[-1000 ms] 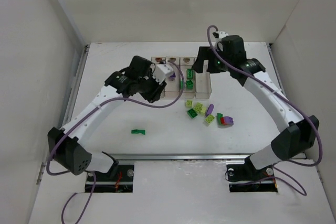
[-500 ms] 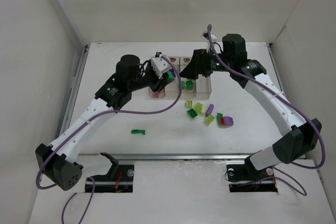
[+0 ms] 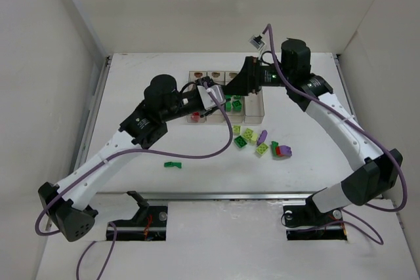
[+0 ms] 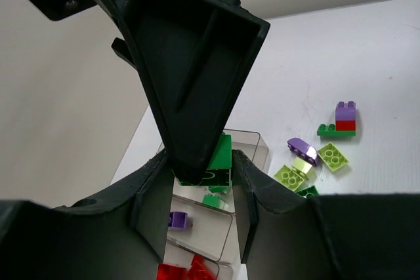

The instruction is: Sort the legos into containers by color

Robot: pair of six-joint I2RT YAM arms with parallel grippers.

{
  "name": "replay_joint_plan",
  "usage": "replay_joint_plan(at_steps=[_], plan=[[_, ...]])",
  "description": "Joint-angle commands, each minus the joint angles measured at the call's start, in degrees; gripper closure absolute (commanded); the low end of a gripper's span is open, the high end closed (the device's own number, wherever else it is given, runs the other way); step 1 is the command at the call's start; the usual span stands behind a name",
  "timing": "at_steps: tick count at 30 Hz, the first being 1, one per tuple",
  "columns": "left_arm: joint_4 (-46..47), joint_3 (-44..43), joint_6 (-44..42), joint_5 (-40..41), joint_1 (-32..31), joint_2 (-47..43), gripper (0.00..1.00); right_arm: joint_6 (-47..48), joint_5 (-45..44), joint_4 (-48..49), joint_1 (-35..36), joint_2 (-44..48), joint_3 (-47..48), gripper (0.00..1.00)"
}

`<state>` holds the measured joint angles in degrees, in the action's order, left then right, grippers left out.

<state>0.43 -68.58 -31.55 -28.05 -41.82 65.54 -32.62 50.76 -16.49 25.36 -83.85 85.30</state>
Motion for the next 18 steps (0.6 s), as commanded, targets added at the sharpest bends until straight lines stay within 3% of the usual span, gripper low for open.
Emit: replay_joint_plan(at_steps=[1, 3, 11, 12, 18], plan=[[2.9, 0.5, -1.4, -1.1, -0.5, -2.1, 1.00, -1.7, 4.8, 5.2, 0.8, 1.0, -0.1, 0.13], [2.9, 0.5, -1.4, -1.1, -1.1, -2.6, 1.00, -1.7, 4.8, 5.2, 0.8, 1.0, -0.1, 0.27], [4.1, 1.6, -1.4, 2.9, -1.1, -3.1, 1.00, -2.3, 5.8, 5.2, 0.8, 2.1, -0.7, 0.53], [4.7, 2.1, -1.4, 3.6, -1.1, -3.1, 1.00, -2.3, 6.4, 5.2, 1.3, 2.1, -0.7, 0.63], [5.3, 2.7, -1.4, 6.1, -1.1, -3.1, 1.00, -2.3, 6.4, 5.2, 1.4, 3.2, -1.3, 0.97]])
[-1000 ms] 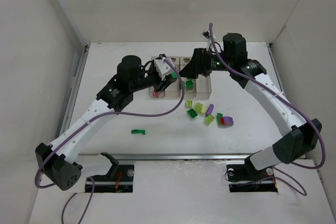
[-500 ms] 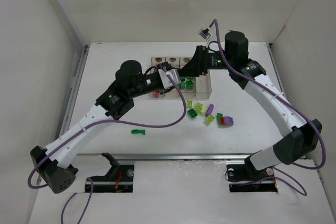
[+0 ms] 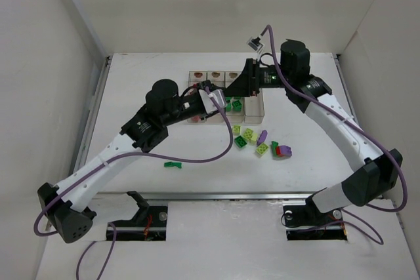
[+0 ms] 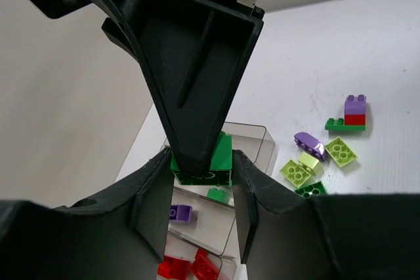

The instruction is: Sort the legos into containers by color

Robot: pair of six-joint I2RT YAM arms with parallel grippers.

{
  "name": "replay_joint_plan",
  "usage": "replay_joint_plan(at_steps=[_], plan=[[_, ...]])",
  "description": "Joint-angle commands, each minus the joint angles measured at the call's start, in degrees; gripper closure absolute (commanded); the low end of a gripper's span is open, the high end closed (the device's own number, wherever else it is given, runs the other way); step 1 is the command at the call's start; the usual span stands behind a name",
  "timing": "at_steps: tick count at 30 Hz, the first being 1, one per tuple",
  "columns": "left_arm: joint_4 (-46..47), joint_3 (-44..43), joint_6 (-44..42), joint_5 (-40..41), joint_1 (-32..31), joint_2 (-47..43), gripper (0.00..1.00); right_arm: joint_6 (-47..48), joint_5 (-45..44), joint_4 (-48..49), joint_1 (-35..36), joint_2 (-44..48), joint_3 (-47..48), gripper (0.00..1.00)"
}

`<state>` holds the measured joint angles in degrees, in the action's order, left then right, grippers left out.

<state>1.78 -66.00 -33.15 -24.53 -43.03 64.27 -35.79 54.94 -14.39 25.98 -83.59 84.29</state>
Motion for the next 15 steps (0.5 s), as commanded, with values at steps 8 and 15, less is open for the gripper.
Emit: replay_joint_plan(at_steps=[8, 15], plan=[[5.1, 1.7, 1.2, 3.2, 0.1, -1.9, 0.43, -0.3, 0.2, 3.1, 0.7, 2.9, -0.9, 1.00], [4.0, 2.4, 1.8, 4.6, 0.1, -2.5, 0.00, -0.3, -4.1, 1.9, 0.7, 1.7, -1.4, 1.00]])
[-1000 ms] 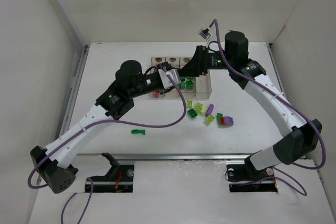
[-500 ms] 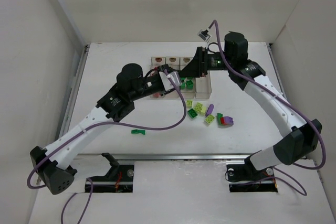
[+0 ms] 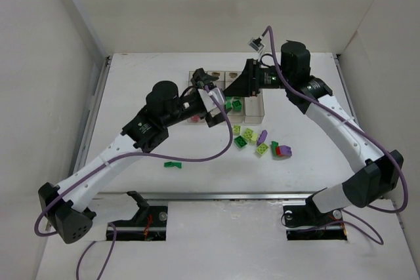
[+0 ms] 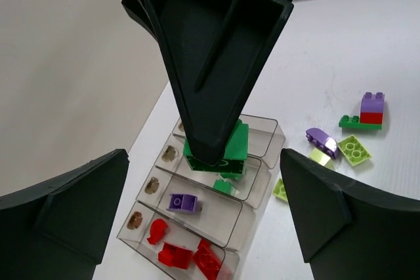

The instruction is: Sort the legos into containers by color

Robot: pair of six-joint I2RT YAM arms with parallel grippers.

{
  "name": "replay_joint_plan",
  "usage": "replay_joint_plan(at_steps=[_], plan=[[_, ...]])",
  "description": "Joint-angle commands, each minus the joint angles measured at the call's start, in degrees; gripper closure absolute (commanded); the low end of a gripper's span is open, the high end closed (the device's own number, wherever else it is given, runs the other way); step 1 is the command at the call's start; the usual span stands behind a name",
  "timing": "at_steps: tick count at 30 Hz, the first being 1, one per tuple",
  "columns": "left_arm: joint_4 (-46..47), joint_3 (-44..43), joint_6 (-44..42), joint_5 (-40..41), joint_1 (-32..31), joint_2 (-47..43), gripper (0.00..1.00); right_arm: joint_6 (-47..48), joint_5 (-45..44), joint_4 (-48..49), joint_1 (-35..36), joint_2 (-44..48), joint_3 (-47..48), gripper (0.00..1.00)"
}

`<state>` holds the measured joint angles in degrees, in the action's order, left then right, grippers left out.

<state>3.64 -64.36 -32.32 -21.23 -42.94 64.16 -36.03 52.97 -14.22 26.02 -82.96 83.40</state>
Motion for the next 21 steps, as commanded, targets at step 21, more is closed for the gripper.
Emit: replay_joint_plan(at_steps=[21], plan=[[-8.3, 17.5, 14.3, 23.4, 2.9, -14.8, 0.00, 6.6, -33.9, -11.9, 0.1, -21.0, 13.1, 1.00]])
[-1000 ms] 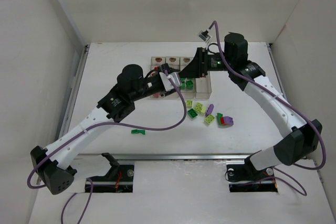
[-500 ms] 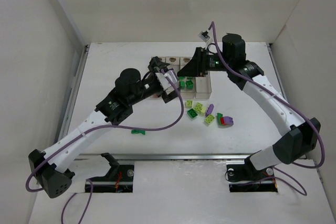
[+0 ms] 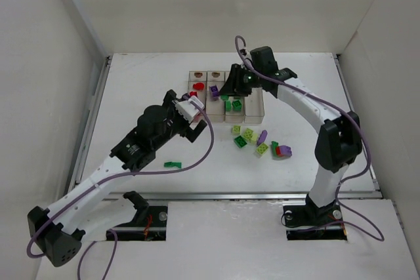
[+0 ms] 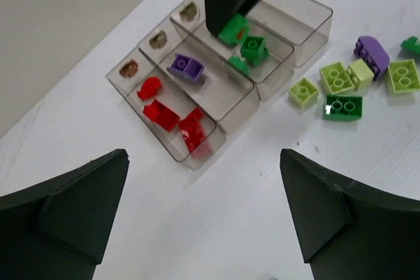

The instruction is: Sort the legos into containers by color

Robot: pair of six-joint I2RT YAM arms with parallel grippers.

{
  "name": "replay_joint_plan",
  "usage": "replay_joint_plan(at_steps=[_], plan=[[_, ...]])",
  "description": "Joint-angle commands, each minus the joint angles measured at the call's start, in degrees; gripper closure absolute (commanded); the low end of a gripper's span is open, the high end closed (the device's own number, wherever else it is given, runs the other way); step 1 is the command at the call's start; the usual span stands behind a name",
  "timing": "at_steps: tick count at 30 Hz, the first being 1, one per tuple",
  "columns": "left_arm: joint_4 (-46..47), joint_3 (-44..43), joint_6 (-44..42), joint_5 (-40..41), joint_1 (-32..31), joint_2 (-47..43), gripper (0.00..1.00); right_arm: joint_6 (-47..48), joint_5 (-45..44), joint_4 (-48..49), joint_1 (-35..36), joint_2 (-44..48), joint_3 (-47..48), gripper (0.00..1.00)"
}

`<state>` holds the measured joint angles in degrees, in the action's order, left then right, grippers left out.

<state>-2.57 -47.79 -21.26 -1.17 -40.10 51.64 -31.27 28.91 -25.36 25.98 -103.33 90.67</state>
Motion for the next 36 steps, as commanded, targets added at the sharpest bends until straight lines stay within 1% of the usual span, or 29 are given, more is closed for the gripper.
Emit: replay_joint_plan(at_steps=[1, 2, 3, 5, 6, 7, 8, 9, 10, 12, 13, 14, 15, 17, 18, 20, 21, 24, 25, 28, 31, 36], plan=[[-3.1, 1.6, 3.2, 4.1, 0.0, -3.8, 0.00, 1.8, -12.0, -1.5, -0.6, -2.6, 6.7, 1.00], [-4.3, 2.2, 3.2, 5.9, 0.0, -4.3, 0.00, 1.8, -13.9, -2.4, -0.6, -3.7, 7.7, 1.00], [-6.7, 3.5, 2.6, 6.5, 0.0, -5.0, 0.00, 2.5, -17.7, -3.1, -0.6, -4.8, 8.7, 1.00], [-9.5, 5.0, -0.4, 6.5, 0.0, -7.0, 0.00, 3.2, -21.6, -6.1, -0.6, -8.3, 12.7, 1.00], [-10.8, 7.2, -1.8, 5.5, 0.0, -7.8, 0.00, 3.8, -23.7, -7.1, -0.6, -9.3, 14.0, 1.00], [-13.7, 8.2, -3.4, 4.8, 0.0, -9.1, 0.00, 3.8, -27.7, -8.3, -0.6, -10.4, 16.2, 1.00], [-15.2, 10.2, -5.9, 3.0, 0.0, -9.6, 0.00, 4.3, -29.6, -9.8, -0.6, -12.4, 17.1, 1.00], [-16.8, 10.2, -7.6, 1.5, 0.0, -9.6, 0.00, 4.3, -31.0, -10.3, -0.6, -13.4, 18.0, 1.00], [-20.5, 11.6, -9.3, 0.1, 0.0, -10.1, 0.00, 5.0, -33.0, -10.9, -0.6, -14.4, 18.7, 1.00], [-23.5, 12.6, -12.2, -2.7, 0.0, -10.2, 0.00, 6.5, -33.0, -13.0, -0.6, -18.1, 22.4, 1.00], [-25.0, 13.3, -16.4, -5.9, 0.0, -10.2, 0.01, 6.5, -33.0, -13.8, -0.6, -19.4, 23.7, 1.00], [-28.2, 13.3, -19.2, -7.7, 0.0, -10.7, 0.01, 7.0, -33.0, -14.5, -0.6, -20.4, 25.0, 0.97], [-29.4, 13.9, -22.1, -9.1, 0.0, -10.7, 0.01, 7.0, -33.0, -15.2, -0.6, -22.1, 26.8, 0.94], [-30.8, 14.5, -27.3, -9.8, 0.0, -10.7, 0.01, 7.0, -33.0, -15.9, -0.6, -22.6, 27.5, 0.85], [-31.4, 15.0, -28.9, -9.8, 0.0, -10.2, 0.01, 7.0, -33.0, -15.9, -0.6, -23.2, 28.0, 0.74], [-32.7, 15.7, -31.7, -9.8, 0.0, -8.3, 0.01, 7.0, -32.4, -15.4, -1.1, -23.2, 28.0, 0.62], [-33.2, 15.7, -32.7, -9.8, 0.0, -7.1, 0.01, 6.5, -32.4, -15.4, -1.1, -23.2, 28.0, 0.51], [-33.2, 16.8, -34.3, -9.3, 0.0, -3.1, 0.01, 6.5, -32.4, -15.4, -1.1, -23.2, 28.0, 0.43], [-33.2, 17.5, -35.5, -9.3, 0.0, -1.6, 0.01, 6.5, -31.8, -14.8, -1.1, -23.2, 28.0, 0.36], [-33.2, 19.0, -37.5, -8.6, 0.0, -0.1, 0.01, 7.5, -30.6, -14.8, -1.1, -22.7, 28.0, 0.29], [-32.7, 20.4, -38.7, -7.0, 0.5, 0.6, 0.01, 7.5, -30.1, -14.8, -1.1, -22.7, 28.0, 0.29], [-33.3, 20.4, -41.6, -6.5, 4.8, 1.1, 0.01, 8.1, -28.9, -14.3, -1.1, -20.3, 28.0, 0.28]])
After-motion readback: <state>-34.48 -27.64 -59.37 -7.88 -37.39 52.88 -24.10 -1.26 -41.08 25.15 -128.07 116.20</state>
